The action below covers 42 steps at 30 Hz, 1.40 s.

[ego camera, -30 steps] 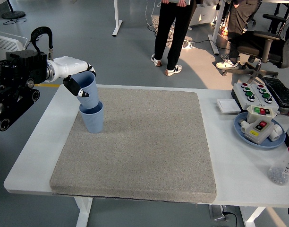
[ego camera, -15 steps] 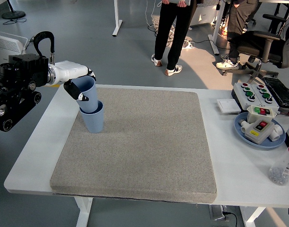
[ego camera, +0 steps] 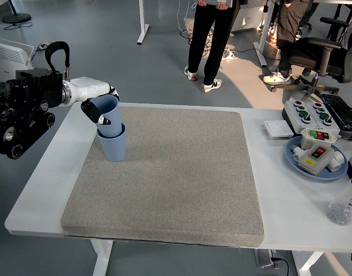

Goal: Push cup pick cup insert cup

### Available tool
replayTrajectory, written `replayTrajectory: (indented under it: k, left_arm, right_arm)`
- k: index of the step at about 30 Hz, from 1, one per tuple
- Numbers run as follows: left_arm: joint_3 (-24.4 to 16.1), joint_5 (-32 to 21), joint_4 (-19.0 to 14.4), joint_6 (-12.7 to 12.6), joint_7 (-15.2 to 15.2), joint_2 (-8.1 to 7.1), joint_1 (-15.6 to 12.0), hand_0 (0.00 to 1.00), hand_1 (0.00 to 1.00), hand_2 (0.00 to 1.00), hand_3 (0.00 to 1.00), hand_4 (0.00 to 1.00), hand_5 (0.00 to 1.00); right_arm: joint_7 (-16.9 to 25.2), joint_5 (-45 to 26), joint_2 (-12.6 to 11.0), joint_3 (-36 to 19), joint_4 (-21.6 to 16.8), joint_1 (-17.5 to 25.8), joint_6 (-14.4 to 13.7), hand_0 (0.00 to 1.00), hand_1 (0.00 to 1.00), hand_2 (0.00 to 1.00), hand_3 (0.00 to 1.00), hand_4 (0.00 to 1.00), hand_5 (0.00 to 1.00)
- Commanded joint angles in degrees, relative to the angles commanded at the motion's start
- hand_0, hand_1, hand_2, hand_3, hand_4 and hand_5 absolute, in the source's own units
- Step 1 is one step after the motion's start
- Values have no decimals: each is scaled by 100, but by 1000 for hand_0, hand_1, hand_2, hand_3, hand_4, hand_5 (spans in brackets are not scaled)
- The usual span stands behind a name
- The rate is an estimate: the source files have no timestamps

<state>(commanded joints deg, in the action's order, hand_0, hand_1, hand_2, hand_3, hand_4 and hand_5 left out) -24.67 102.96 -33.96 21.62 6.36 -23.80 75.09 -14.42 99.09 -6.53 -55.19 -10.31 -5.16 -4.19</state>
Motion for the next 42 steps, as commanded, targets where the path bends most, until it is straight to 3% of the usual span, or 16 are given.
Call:
replayTrajectory:
  k: [13,14,19,20,25,26,31,32,37,38,42]
  left_arm:
    - [430,-407,444,-236,153,178,36,485,569,744,636,661,78]
    - [440,-423,458,-261,163,185,35,400,605,800,720,857,340]
    - [461,-414,506,-317,192,218,34,400,605,800,720,857,340]
    - [464,-410,518,-328,193,224,33,564,727,928,888,936,481]
    - [476,-377,559,-402,216,238,34,564,727,928,888,936,481]
    - [481,-342,571,-429,228,242,37,764,858,998,955,985,508]
    - [459,-359,606,-587,255,248,49,764,858,998,955,985,508]
    - [449,-390,613,-633,254,247,48,884,933,998,998,998,547]
    - [349,-561,597,-818,248,209,15,884,933,998,998,998,547]
    - [323,-612,586,-872,241,195,3,904,944,998,998,998,668]
    - [66,-1187,393,-1346,-32,67,-149,904,944,998,998,998,668]
  right_arm:
    - [-12,55,-6,38,-13,51,35,528,547,548,531,57,741]
    - [-13,65,-7,34,-14,54,38,528,547,548,531,57,740]
    - [-15,97,-12,24,-18,65,44,528,547,548,531,57,740]
    - [-16,100,-13,24,-19,65,44,528,547,548,531,58,740]
    - [-16,113,-15,22,-21,65,48,528,547,548,531,58,740]
    - [-16,109,-15,24,-21,64,46,528,547,549,531,58,737]
    - [-9,90,-14,47,-20,57,39,528,547,549,531,58,737]
    - [-7,85,-13,52,-19,54,37,528,547,548,531,59,736]
    - [2,66,-9,65,-14,47,28,528,547,548,531,59,736]
    - [3,69,-8,64,-13,47,28,528,547,548,531,60,735]
    - [8,92,0,54,-10,49,31,528,547,548,531,60,735]
